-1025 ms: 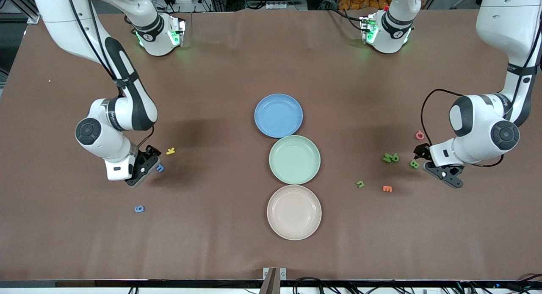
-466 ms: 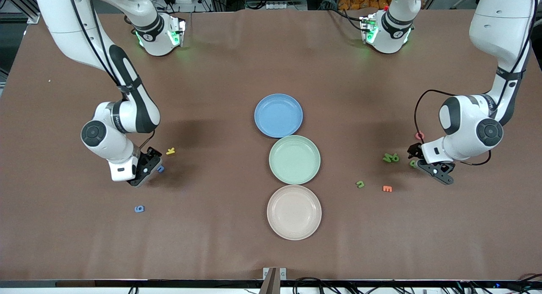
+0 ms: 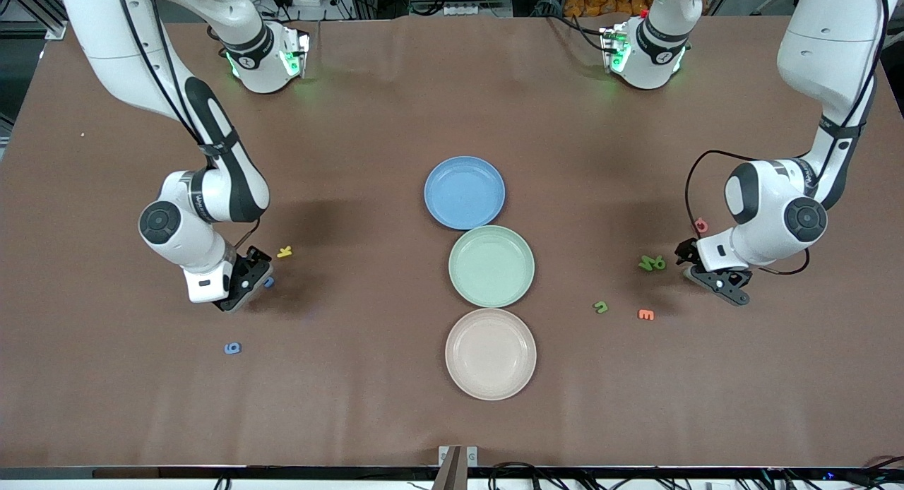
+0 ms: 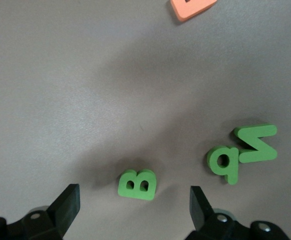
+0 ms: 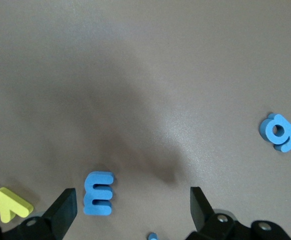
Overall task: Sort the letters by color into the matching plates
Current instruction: 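Grasp the green B with the left gripper while the right gripper grasps blue E, then carry the green B to the green plate while the right gripper carries E, then release both letters onto their plates and draw both grippers back to letters, then grasp the green c with the left gripper while the right gripper grasps blue X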
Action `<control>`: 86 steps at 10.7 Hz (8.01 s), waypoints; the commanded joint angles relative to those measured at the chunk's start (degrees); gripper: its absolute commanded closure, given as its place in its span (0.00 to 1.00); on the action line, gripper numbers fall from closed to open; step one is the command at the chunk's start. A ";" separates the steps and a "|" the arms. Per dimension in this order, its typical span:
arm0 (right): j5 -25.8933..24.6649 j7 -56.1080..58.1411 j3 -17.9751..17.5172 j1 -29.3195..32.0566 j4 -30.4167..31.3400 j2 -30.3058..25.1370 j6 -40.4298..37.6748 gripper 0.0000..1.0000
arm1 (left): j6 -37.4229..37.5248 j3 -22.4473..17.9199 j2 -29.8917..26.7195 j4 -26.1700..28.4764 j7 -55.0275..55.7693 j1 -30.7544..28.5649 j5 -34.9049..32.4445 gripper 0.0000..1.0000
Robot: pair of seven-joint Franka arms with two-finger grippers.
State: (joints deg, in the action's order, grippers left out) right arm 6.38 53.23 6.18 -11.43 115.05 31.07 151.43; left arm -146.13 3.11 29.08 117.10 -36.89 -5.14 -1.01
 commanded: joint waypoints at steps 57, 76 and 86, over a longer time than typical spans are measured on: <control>-1.11 -70.11 -6.56 -26.55 -12.22 -4.52 -25.11 0.00 | 17.02 8.75 9.50 -25.26 78.53 12.96 -6.53 0.00; -1.37 -24.94 -5.83 14.15 -2.73 -5.67 -11.95 0.00 | 8.15 8.75 16.44 -25.43 85.67 12.43 -13.14 0.26; -1.37 -24.84 -5.83 13.10 -0.27 0.04 -0.79 0.00 | 8.41 9.54 14.08 -25.87 85.67 14.45 -13.23 1.00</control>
State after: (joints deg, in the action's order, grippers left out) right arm 5.25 27.66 0.85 1.39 114.55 30.36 148.88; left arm -137.97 12.14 44.95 91.21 46.59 7.78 -12.58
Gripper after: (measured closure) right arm 0.000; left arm 0.727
